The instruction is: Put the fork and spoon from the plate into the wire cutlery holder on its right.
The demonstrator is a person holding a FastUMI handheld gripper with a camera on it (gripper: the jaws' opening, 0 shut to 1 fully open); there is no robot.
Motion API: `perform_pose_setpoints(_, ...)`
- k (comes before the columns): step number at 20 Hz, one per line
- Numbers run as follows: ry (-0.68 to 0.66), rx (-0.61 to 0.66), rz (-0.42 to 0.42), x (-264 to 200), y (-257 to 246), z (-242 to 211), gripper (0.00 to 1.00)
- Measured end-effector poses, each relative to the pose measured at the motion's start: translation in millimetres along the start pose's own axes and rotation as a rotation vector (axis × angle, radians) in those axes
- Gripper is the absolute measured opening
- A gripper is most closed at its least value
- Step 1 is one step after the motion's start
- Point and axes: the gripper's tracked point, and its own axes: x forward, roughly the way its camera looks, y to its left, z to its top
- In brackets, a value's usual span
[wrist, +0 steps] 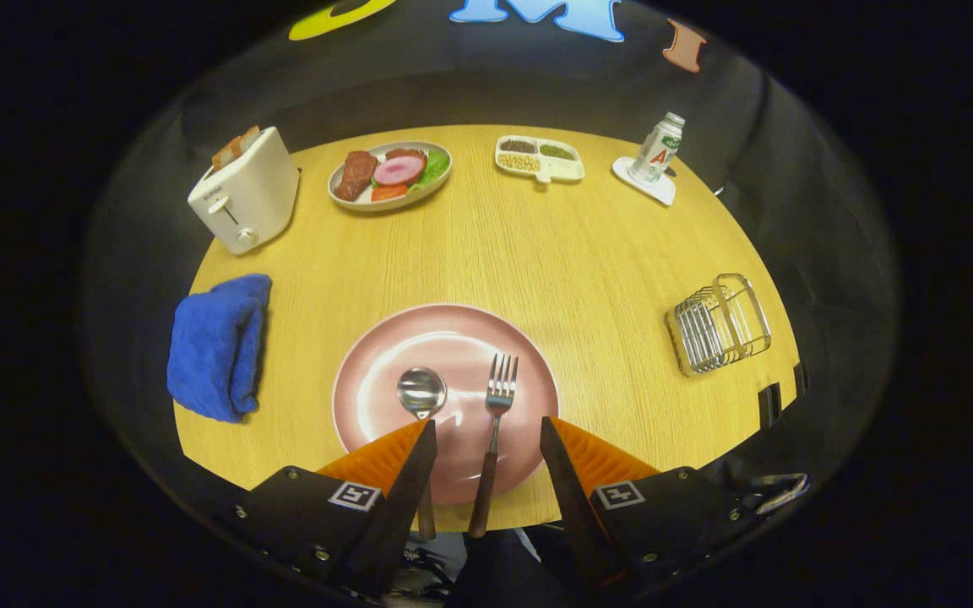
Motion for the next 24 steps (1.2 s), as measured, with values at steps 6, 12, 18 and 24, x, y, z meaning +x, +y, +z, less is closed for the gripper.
perform_pose_setpoints(6,0.144,-0.019,-0.002,33.9,5.6,-25.4,0.77)
perform_pose_setpoints(12,0.212,-0.034,0.002,53.3,5.3,-41.4,0.69)
perform_pose_setpoints(18,0.251,-0.072,-0.005,64.4,6.4,-49.1,0.57)
perform_pose_setpoints(24,0.251,-0.101,0.02,64.7,10.8,-44.7,0.18)
